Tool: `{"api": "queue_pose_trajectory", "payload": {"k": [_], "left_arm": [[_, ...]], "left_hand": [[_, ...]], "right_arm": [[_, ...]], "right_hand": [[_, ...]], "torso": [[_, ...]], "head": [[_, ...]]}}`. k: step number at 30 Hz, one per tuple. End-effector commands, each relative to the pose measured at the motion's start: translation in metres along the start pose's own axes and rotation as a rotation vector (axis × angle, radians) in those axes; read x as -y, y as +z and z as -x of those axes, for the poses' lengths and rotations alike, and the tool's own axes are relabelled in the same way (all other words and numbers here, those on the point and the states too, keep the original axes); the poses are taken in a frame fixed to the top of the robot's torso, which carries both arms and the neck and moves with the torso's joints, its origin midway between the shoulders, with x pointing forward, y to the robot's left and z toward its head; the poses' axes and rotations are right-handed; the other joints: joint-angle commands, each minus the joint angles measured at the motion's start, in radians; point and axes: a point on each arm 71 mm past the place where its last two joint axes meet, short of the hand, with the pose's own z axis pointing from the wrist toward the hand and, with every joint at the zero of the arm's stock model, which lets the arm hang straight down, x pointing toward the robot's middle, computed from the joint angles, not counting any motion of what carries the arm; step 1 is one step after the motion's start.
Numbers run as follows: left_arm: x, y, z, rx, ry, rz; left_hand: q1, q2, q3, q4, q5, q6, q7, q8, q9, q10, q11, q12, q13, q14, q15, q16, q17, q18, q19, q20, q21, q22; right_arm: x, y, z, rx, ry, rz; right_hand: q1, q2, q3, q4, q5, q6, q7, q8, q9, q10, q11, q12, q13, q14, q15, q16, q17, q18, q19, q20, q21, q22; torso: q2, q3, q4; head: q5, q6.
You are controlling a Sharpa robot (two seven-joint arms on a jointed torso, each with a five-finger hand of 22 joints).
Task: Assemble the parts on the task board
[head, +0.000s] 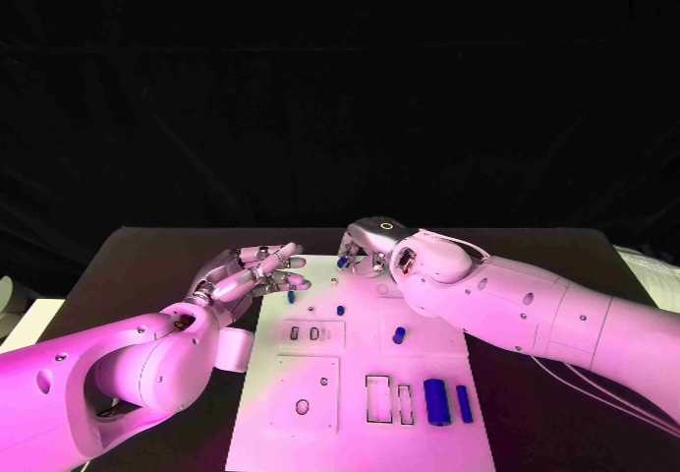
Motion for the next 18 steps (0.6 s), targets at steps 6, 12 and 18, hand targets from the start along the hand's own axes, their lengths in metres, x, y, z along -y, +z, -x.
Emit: {"api": "queue_pose_trajectory", "payload": {"k": [6, 12, 18], "left_arm": [[0.0024, 0.0001, -0.0035, -0.024, -0.011, -0.007], [0.0029, 0.0004, -0.0038, -0.025, -0.011, -0.007], [0.0035, 0.0005, -0.0036, -0.025, -0.01, -0.008]], "left_hand": [[0.005, -0.002, 0.001, -0.005, -0.006, -0.001, 0.005, -0.005, 0.0, -0.006, -0.001, -0.005, -0.002, -0.009, 0.003, -0.007, 0.002, 0.01, 0.0, 0.007, -0.007, -0.002], [0.005, -0.002, 0.001, -0.005, -0.006, -0.001, 0.005, -0.005, 0.0, -0.006, -0.001, -0.005, -0.002, -0.009, 0.003, -0.007, 0.002, 0.01, 0.0, 0.007, -0.007, -0.002], [0.005, -0.002, 0.001, -0.005, -0.006, -0.001, 0.005, -0.005, 0.0, -0.006, -0.001, -0.005, -0.002, -0.009, 0.003, -0.007, 0.002, 0.01, 0.0, 0.007, -0.007, -0.002]], "right_arm": [[-0.0006, 0.0046, -0.0037, -0.024, -0.007, -0.003], [-0.0018, 0.0068, -0.0059, -0.039, -0.008, -0.004], [-0.0009, 0.0081, -0.0066, -0.04, -0.004, -0.012]], "right_hand": [[0.0, 0.0, 0.0, 0.006, 0.003, 0.0, 0.005, 0.006, 0.013, -0.005, 0.005, -0.007, -0.002, 0.037, -0.005, 0.007, 0.003, -0.02, 0.005, 0.003, 0.004, 0.0], [-0.001, -0.003, 0.0, 0.008, 0.003, -0.003, 0.006, 0.003, 0.014, -0.008, 0.006, -0.007, -0.002, 0.036, -0.003, 0.007, 0.003, -0.019, 0.004, 0.003, 0.004, -0.001], [-0.005, -0.018, 0.001, 0.016, 0.003, -0.024, 0.016, -0.008, 0.011, -0.035, 0.015, -0.009, -0.003, 0.032, 0.003, 0.004, -0.006, -0.017, -0.006, 0.008, -0.003, -0.013]], "torso": [[0.001, -0.0004, -0.0002], [0.002, -0.0005, 0.0], [0.003, -0.0013, -0.0006]], "head": [[0.001, -0.001], [0.002, -0.002], [0.003, -0.002]]}}
